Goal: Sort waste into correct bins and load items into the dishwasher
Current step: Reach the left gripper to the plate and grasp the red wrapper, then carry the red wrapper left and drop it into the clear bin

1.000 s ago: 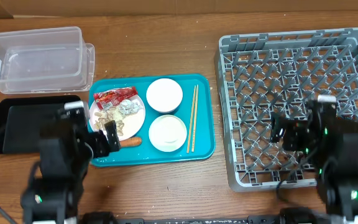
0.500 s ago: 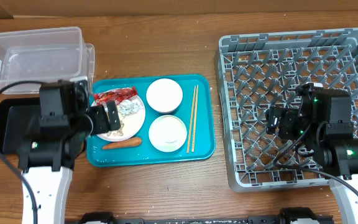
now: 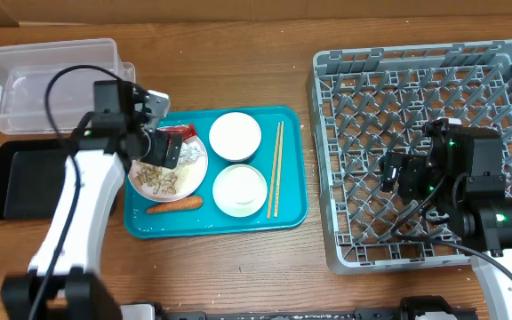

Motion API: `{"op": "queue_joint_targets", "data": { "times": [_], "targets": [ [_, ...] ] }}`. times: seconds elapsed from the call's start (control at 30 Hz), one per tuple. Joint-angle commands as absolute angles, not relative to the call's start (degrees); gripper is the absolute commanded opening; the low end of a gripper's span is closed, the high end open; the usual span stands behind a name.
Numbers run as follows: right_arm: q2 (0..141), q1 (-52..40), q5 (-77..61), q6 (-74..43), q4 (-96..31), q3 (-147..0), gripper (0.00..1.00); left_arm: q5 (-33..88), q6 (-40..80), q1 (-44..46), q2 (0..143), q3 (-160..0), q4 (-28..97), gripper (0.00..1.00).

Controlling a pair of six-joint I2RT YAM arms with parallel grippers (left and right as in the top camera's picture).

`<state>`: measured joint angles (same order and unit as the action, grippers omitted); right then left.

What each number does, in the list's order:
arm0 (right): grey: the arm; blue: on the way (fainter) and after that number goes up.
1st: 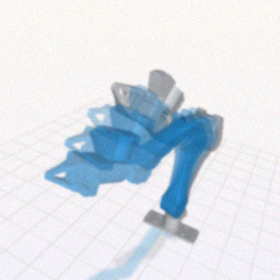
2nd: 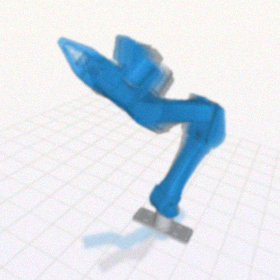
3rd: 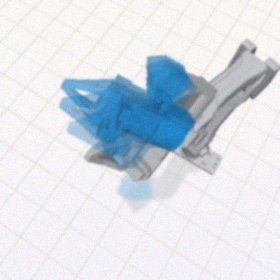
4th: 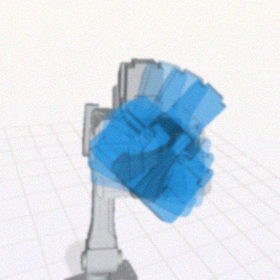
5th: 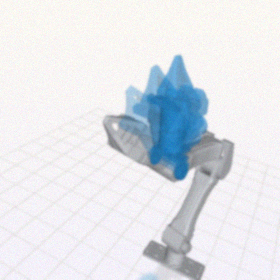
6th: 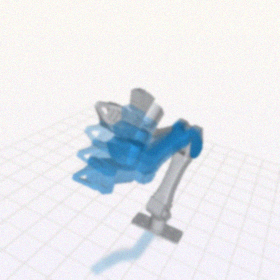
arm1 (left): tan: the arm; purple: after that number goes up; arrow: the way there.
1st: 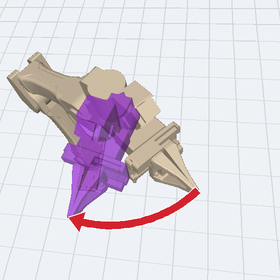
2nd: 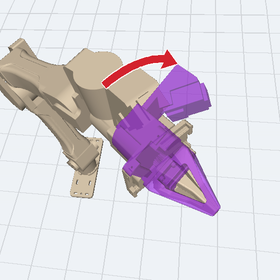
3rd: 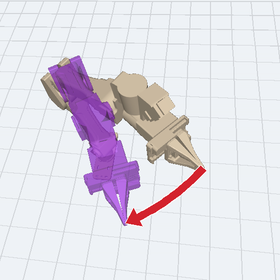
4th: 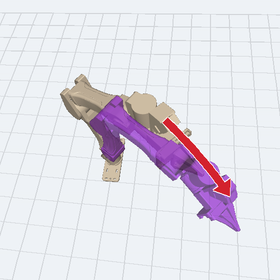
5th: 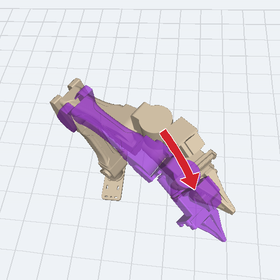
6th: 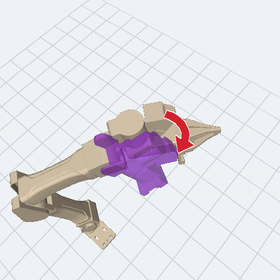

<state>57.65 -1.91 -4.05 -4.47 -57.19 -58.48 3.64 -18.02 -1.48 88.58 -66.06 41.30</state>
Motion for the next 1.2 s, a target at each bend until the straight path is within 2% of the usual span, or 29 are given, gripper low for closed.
{"op": "queue_joint_targets", "data": {
  "times": [0.0,0.13,0.23,0.33,0.43,0.57,0.63,0.73,0.83,1.07,1.13,1.17],
  "targets": [
    [57.4,-1.9,-4.1,-4.8,-57.2,-60.2,1.00,3.9,-22.8,-1.1,92.6,-67.1,38.3,0.96],
    [57.4,-1.9,-4.1,-4.8,-57.2,-60.2,1.00,3.9,-22.8,-1.1,95.4,-67.1,33.8,0.93],
    [57.4,-1.9,-4.1,-4.8,-57.2,-60.2,1.00,4.1,-22.8,-1.1,96.9,-67.1,31.5,0.87],
    [57.4,-1.9,-4.1,-4.8,-57.2,-60.2,1.00,4.1,-22.8,-1.1,98.2,-67.1,30.1,0.87],
    [57.4,-1.9,-4.1,-4.8,-57.1,-60.2,1.00,4.1,-23.8,-1.1,99.5,-67.1,29.5,0.87],
    [57.4,-1.9,-4.1,-4.8,-57.2,-60.2,1.00,4.1,-30.0,-1.1,100.3,-67.1,29.5,0.96],
    [57.4,-1.9,-4.1,-4.8,-57.2,-60.2,1.00,4.1,-32.6,-1.0,100.6,-67.1,29.3,0.95],
    [57.4,-1.9,-4.1,-4.8,-57.2,-60.2,1.00,4.1,-34.9,-1.0,101.0,-67.1,29.3,0.92],
    [57.4,-1.9,-4.1,-4.8,-57.2,-60.2,1.00,4.1,-34.9,-1.0,102.2,-67.1,28.8,0.84],
    [57.4,-1.9,-4.1,-4.8,-57.2,-60.2,1.00,4.1,-34.8,-1.0,104.7,-67.1,27.6,0.85],
    [57.4,-1.9,-4.1,-4.8,-57.2,-60.2,1.00,4.1,-34.7,-1.0,104.7,-67.1,26.9,0.80],
    [57.4,-1.9,-4.1,-4.8,-57.2,-60.2,1.00,4.1,-34.7,-1.0,104.7,-67.1,26.7,0.74]
  ]
}}
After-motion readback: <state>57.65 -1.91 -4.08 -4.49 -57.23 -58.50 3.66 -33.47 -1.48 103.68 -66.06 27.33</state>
